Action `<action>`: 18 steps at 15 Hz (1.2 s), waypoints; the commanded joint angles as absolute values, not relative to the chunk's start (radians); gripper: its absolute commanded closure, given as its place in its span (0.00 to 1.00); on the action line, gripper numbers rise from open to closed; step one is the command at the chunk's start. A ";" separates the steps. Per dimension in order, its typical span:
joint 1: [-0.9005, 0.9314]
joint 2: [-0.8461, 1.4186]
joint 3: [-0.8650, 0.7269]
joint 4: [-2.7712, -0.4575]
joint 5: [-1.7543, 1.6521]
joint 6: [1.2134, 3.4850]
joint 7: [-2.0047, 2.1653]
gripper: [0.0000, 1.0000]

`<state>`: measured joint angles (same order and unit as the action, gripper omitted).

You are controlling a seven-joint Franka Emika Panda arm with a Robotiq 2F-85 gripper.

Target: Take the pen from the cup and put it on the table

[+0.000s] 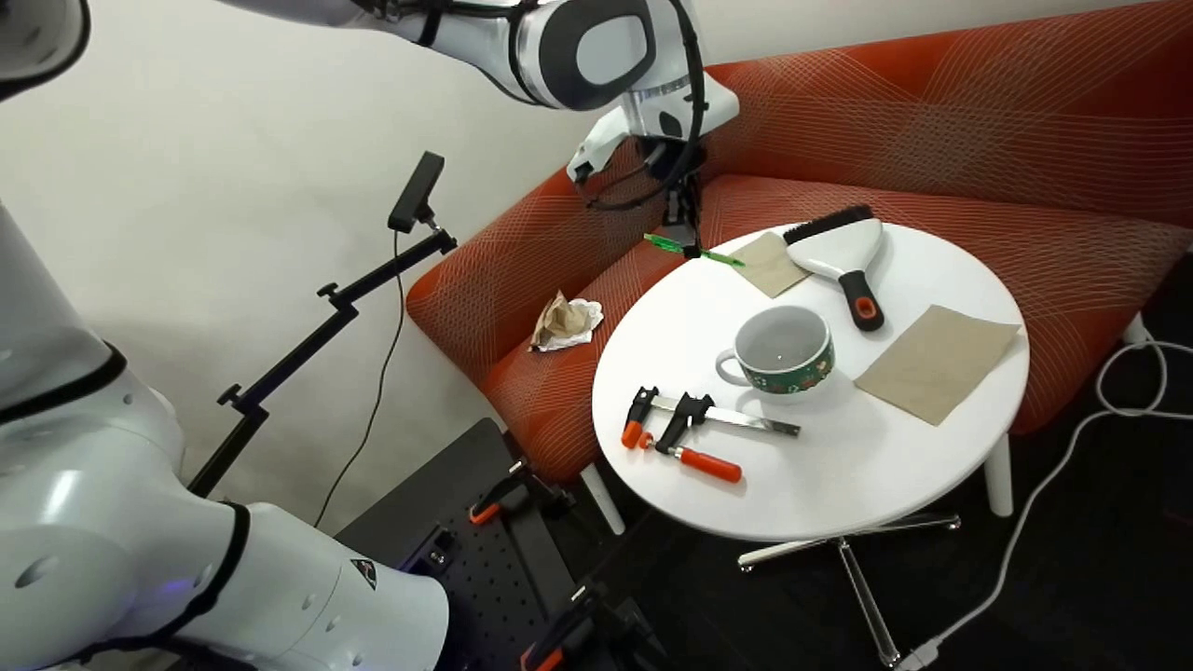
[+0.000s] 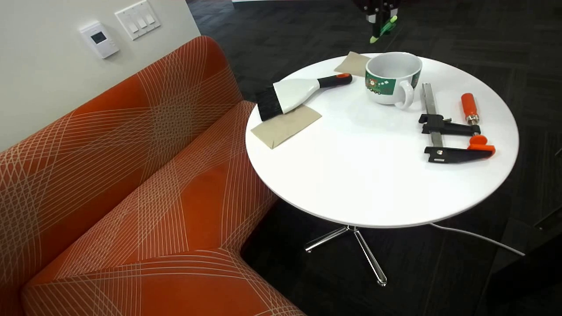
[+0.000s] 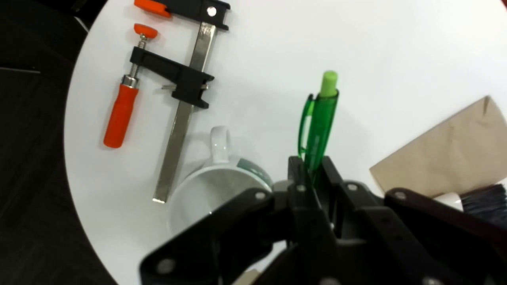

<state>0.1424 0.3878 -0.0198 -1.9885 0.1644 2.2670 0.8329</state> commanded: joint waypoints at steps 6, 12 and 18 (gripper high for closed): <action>0.245 0.582 -0.024 -1.884 0.034 2.476 0.865 0.97; 0.298 0.736 -0.087 -1.793 0.019 2.597 0.900 0.97; 0.316 0.790 -0.115 -1.752 0.024 2.575 0.932 0.62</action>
<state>0.2931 0.7720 -0.0917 -1.7845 0.0341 2.5883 0.8922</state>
